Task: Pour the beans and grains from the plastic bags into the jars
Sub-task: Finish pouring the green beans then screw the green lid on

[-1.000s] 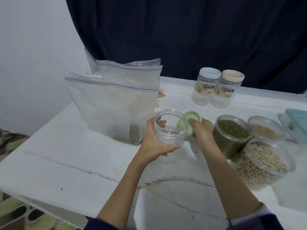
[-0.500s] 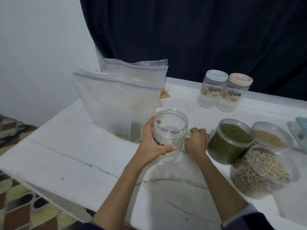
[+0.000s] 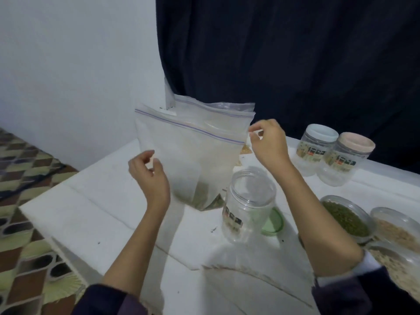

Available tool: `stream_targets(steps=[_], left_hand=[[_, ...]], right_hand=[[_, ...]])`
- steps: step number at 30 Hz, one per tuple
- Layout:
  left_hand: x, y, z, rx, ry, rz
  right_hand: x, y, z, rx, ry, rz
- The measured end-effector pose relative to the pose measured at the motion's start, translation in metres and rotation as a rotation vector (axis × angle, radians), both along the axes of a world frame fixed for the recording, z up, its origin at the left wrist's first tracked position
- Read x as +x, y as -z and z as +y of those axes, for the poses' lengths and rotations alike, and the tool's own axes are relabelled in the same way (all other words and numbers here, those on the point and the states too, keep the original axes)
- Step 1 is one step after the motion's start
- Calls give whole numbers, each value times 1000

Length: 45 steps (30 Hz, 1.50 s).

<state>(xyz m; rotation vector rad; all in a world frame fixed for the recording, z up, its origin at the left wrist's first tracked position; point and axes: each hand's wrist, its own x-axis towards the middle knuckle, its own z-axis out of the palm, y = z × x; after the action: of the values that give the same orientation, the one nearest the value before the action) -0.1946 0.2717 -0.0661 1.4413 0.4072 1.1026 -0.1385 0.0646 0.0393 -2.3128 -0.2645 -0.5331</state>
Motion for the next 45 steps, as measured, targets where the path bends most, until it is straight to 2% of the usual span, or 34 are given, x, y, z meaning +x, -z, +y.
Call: stream_targets(steps=[2,4,9,13,15,18,21,23,26,27,30,32,34,36,41,45], left_hand=[[22,-17,30,30,-101,18],[41,-34,56,49,-97,61],[69,-62,100,-20,324,133],[75,-86,114,64,506,46],[77,-101,117,109,596,1],[88,-116,124,165,702,-27],[104,-112,141,187,797,17],[116,-96,156,181,747,76],[131,-59,180,-97,566,114],[135,-46,185,-211,571,143],[148,-22,185,-475,851,181],[147,-27,176,-640,1032,53],[146,-36,168,-799,1094,-86],[146,-45,162,-871,1095,-145],[158,-56,152,-862,942,-77],[157,-59,135,-932,944,-205]], right_hand=[[2,-16,17,-53,-27,-23],[5,-31,35,-96,-75,-11],[11,-58,95,-297,-196,122],[23,-59,154,-570,-206,161],[34,-57,171,-605,-213,231],[44,-62,174,-420,-194,321],[45,-81,164,-295,-112,248],[39,-96,157,-179,-107,194],[31,-115,154,-29,-122,100],[30,-120,155,22,-129,72],[32,-129,166,120,-141,21],[36,-131,174,159,-142,26],[40,-131,178,191,-123,46],[42,-128,178,219,-83,62],[46,-120,164,366,-4,94],[39,-122,160,443,52,86]])
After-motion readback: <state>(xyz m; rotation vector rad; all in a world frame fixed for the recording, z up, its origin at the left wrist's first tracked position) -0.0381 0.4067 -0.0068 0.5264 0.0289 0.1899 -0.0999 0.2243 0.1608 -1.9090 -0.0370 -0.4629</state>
